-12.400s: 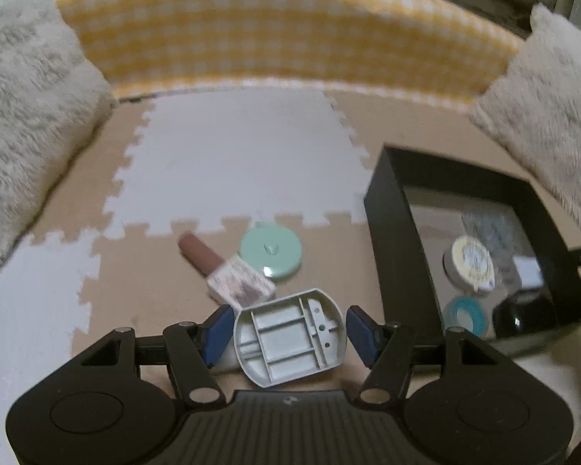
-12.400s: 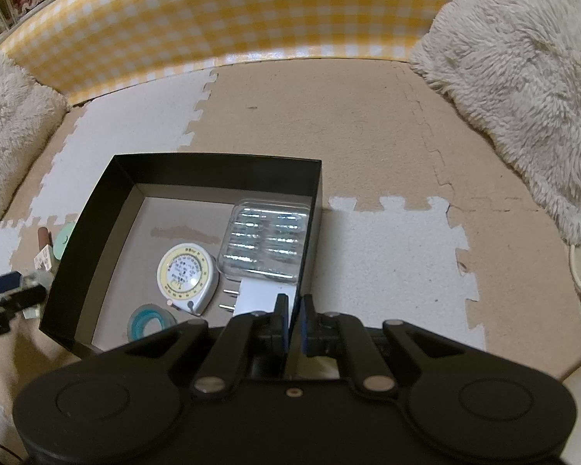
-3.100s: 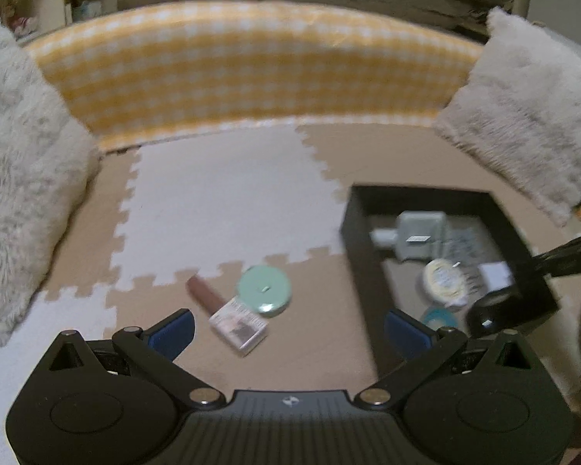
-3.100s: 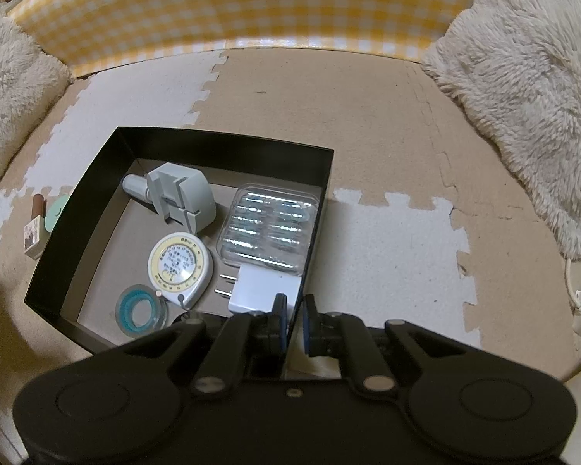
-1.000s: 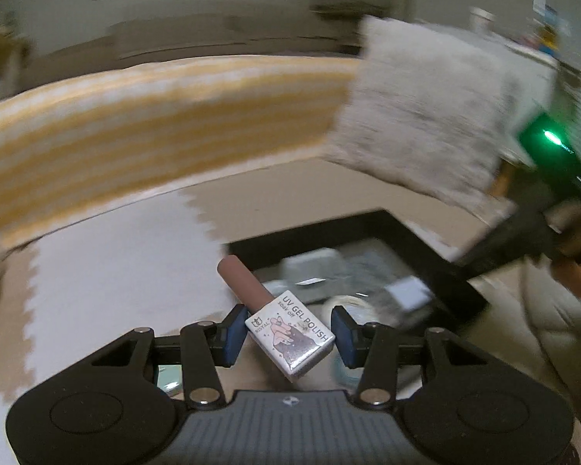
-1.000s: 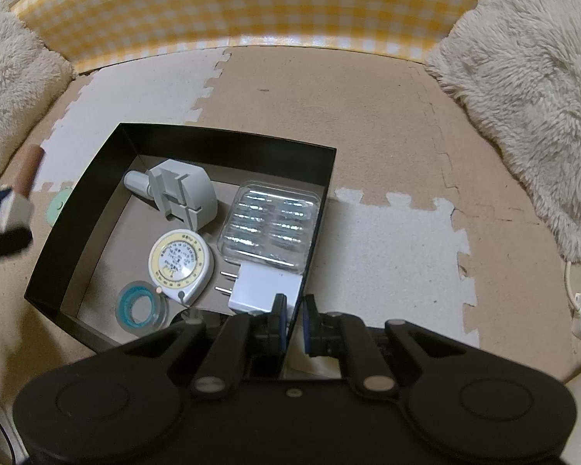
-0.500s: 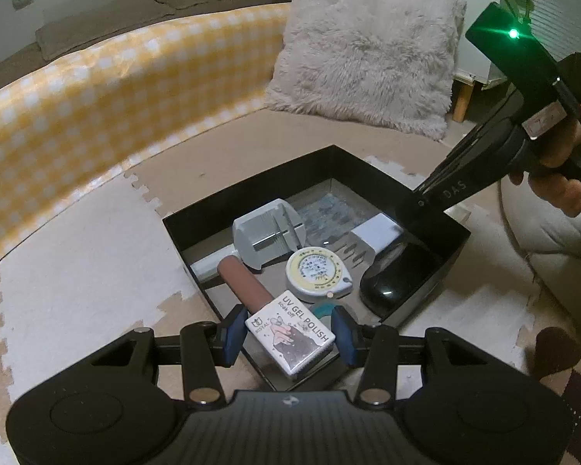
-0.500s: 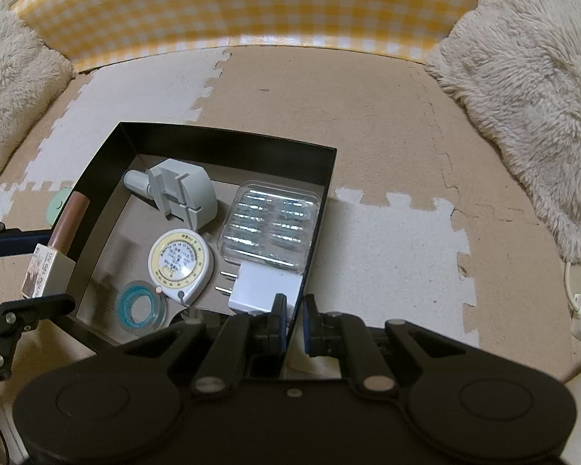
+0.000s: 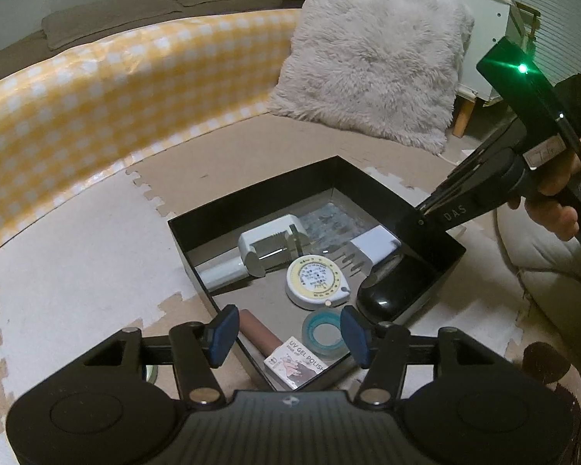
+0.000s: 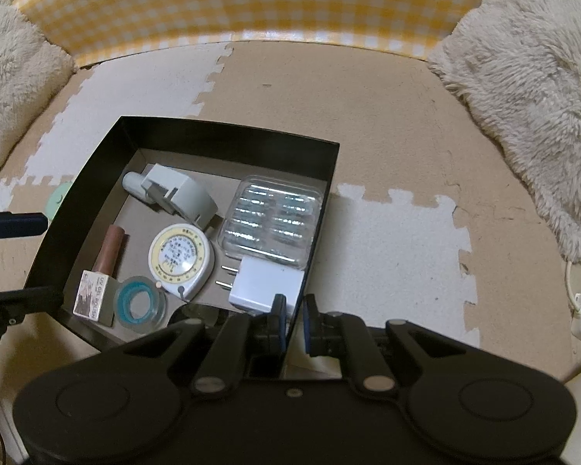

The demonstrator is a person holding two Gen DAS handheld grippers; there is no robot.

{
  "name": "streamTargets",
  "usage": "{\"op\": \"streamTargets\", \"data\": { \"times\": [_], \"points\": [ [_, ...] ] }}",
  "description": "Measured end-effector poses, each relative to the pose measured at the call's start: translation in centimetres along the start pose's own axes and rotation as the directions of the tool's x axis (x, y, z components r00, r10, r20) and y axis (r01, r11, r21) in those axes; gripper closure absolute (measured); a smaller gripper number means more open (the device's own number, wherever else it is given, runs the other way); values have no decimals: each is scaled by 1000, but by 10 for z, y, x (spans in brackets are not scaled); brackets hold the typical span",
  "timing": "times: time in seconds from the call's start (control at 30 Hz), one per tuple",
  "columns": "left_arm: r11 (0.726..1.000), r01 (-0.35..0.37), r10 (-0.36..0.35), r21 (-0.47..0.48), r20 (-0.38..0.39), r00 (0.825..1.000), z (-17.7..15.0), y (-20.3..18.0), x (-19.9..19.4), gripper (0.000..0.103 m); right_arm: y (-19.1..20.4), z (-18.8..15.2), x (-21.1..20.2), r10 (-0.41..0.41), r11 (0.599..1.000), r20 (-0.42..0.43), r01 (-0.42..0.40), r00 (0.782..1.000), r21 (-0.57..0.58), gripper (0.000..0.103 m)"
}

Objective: Organize rigid objects
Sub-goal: 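Carry the gel polish box with the left tool into the box and release, then move the left tool to the mint-green tape measure and grasp it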

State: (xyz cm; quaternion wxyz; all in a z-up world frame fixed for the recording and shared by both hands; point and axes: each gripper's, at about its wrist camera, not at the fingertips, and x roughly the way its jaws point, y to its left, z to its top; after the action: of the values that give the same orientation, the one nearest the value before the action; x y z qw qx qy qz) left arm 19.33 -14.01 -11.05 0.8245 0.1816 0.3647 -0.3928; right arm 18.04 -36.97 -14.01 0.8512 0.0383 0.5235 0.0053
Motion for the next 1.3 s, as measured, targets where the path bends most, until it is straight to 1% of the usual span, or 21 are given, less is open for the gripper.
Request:
{"op": "streamTargets", "data": {
  "times": [0.17, 0.23, 0.47, 0.57, 0.77, 0.83, 0.87, 0.93, 1.0, 1.1, 1.2, 1.3],
  "points": [
    [1000, 5, -5, -2, 0, 1000, 0, -1, -1, 42, 0, 0, 0, 0, 1000, 0, 0, 1000, -1, 94],
    [1000, 4, -4, -4, 2, 1000, 0, -2, -1, 39, 0, 0, 0, 0, 1000, 0, 0, 1000, 0, 94],
    [1000, -4, 4, -20, 19, 1000, 2, 0, -7, 36, -2, 1, -1, 11, 1000, 0, -11, 1000, 19, 94],
    [999, -12, 14, -38, 34, 999, 3, 4, -11, 32, -3, 0, -2, 14, 999, 2, -14, 1000, 29, 95],
    [994, -54, 60, -97, 67, 996, 5, 17, -20, 18, -4, 0, -4, 15, 999, 5, -15, 1000, 44, 95],
    [990, -69, 78, -122, 75, 994, 5, 21, -23, 11, -3, 1, -4, 12, 999, 4, -12, 1000, 44, 95],
    [988, -78, 89, -133, 79, 993, 5, 24, -24, 9, -3, 1, -3, 11, 999, 4, -11, 1000, 43, 95],
    [983, -97, 111, -154, 87, 990, 4, 29, -26, 3, -3, 0, -3, 9, 999, 5, -10, 1000, 43, 95],
    [977, -109, 128, -183, 96, 987, 2, 35, -26, 1, -3, 0, -3, 10, 999, 6, -10, 1000, 43, 95],
    [959, -129, 156, -253, 89, 984, -3, 49, -26, 0, -2, 0, -3, 9, 999, 6, -9, 1000, 40, 95],
    [939, -178, 206, -295, 64, 977, -12, 61, -21, 0, -3, 0, -4, 9, 999, 7, -9, 1000, 37, 95],
    [913, -249, 276, -323, 41, 960, -21, 71, -15, 0, -4, 1, -4, 13, 999, 5, -13, 1000, 44, 95]
  ]
}}
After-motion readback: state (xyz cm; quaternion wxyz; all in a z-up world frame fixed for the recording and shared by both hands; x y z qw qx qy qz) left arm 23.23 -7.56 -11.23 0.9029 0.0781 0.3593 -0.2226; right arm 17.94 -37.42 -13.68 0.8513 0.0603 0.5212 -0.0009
